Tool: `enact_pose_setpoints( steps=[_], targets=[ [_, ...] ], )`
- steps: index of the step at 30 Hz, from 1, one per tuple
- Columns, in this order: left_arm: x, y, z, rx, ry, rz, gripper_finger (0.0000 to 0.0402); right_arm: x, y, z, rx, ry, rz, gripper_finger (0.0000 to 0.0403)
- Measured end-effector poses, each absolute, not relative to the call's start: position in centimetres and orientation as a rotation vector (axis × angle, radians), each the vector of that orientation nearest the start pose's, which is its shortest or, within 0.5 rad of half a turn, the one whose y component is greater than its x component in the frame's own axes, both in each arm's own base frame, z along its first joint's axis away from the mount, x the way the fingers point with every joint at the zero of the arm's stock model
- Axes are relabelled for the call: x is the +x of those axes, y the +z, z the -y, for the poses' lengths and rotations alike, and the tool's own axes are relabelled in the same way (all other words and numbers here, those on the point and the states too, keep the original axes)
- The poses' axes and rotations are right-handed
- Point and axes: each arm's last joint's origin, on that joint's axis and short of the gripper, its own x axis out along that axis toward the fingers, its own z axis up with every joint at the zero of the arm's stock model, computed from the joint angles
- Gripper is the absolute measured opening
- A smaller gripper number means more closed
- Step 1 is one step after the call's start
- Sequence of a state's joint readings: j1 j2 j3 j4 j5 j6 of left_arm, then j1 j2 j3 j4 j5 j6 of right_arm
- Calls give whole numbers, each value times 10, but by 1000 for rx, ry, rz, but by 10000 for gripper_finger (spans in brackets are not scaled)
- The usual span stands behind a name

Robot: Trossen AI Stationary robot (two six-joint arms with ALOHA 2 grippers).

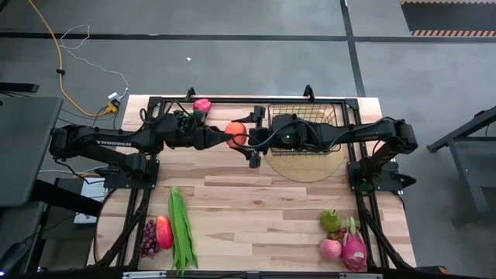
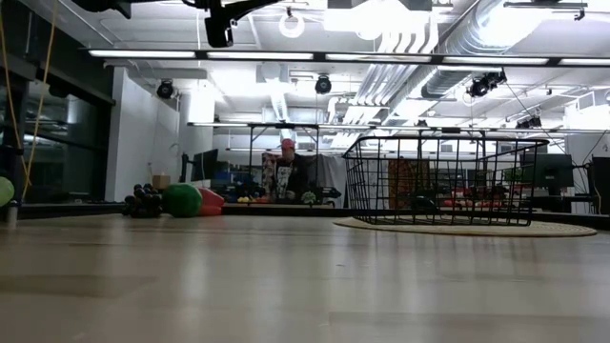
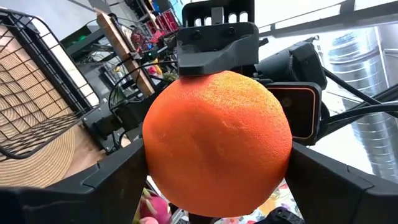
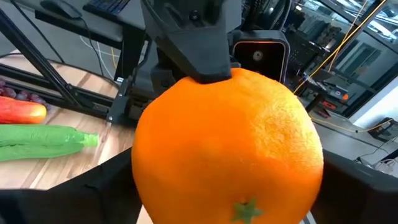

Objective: Build produce basket
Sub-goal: Put the orange into the black wire basket

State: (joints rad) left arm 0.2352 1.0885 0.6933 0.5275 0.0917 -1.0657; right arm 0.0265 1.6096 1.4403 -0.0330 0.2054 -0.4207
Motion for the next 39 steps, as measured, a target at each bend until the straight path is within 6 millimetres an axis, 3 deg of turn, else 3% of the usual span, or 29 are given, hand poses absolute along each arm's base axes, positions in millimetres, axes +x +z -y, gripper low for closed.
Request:
enact_pose_setpoints(
  steps=[10,20,25,31,35,39],
  targets=[
    [236,311,-55,-935,49,172,330,376,366,-4,-482,-156,-246,321],
    [225,317,-75,-808,38,163,372,362,377,-3,-461,-187,-251,319],
    [214,329,-88,-694,155,35,376,334,392,2,-441,-255,-324,319],
    [192,365,-93,-336,551,-205,376,287,403,17,-273,-355,-461,319],
    [188,389,-84,-113,611,-228,376,252,392,25,-132,-418,-541,319],
    [185,398,-71,-77,573,-116,376,218,367,26,14,-499,-538,319]
  ],
)
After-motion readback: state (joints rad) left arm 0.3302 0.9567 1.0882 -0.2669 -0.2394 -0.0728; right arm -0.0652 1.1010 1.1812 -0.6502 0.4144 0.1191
